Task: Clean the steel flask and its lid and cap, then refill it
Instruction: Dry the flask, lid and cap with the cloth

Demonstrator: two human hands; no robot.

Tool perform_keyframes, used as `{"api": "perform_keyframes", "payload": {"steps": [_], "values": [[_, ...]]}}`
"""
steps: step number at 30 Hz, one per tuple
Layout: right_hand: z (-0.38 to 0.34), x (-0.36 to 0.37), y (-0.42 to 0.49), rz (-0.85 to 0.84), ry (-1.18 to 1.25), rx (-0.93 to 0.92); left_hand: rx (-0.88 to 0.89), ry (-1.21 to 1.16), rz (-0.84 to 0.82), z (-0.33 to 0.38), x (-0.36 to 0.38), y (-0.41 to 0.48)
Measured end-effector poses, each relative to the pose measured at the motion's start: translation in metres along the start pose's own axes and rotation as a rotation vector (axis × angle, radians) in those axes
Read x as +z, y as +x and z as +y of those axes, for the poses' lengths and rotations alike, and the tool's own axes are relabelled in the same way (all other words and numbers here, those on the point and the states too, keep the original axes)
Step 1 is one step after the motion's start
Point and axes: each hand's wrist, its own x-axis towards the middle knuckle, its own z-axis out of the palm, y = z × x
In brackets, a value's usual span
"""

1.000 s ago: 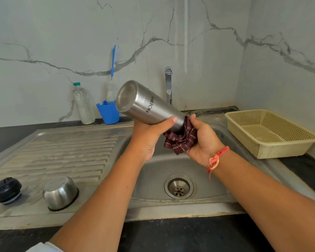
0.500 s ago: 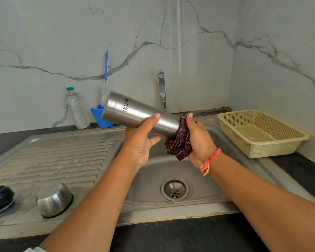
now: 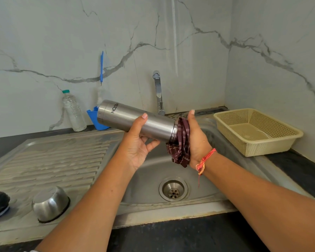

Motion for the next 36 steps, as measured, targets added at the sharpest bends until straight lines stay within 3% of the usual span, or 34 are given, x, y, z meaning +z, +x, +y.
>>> {"api": "perform_keyframes", "payload": {"steps": [10,16,22,27,36], "values": [[0.001,-0.011,0.018,0.225,0.108,0.056,-0.018,0.038,-0.036,-0.006,0.005,0.003],[-0.023,-0.018,0.019,0.417,-0.038,-0.157,0.054,0.043,0.051,-0.001,-0.007,0.011],[-0.032,-0.003,0.007,0.291,-0.159,-0.330,0.114,0.230,0.083,-0.009,-0.006,0.008],[-0.023,0.002,-0.002,0.187,-0.591,-0.537,0.139,0.296,0.080,-0.011,-0.004,0.007],[-0.017,0.000,-0.001,0.154,-0.838,-0.603,0.162,0.388,0.036,-0.011,-0.001,0.002]]}}
